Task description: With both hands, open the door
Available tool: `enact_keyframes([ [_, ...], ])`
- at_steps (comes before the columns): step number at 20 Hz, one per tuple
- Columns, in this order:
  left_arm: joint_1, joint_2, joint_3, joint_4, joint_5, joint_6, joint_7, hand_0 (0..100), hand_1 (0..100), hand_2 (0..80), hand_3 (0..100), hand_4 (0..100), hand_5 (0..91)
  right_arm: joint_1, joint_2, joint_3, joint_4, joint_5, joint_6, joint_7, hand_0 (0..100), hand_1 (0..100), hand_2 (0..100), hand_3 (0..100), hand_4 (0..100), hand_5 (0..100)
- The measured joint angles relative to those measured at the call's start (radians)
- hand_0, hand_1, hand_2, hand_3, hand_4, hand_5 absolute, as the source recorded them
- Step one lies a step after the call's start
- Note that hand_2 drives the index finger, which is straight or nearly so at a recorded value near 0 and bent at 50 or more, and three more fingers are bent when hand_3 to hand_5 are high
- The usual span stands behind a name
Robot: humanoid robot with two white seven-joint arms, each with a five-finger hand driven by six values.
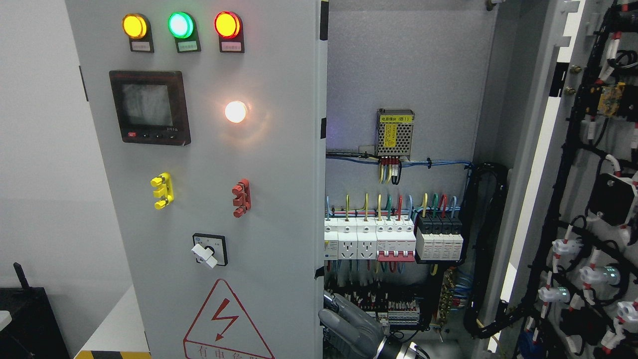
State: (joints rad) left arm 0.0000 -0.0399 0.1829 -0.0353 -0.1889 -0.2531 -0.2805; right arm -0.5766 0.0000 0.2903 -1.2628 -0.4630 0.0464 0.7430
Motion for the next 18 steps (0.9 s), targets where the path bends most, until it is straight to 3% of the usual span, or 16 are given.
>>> enact_keyframes([
  [18, 0.0, 0.0, 0.0, 0.0, 0.0, 0.0, 0.0, 12, 39, 0.0, 0, 0, 0.0, -0.019, 0.0, 0.053, -0.008, -0.045, 0.002, 0.056, 12, 39, 0, 0, 0, 0],
])
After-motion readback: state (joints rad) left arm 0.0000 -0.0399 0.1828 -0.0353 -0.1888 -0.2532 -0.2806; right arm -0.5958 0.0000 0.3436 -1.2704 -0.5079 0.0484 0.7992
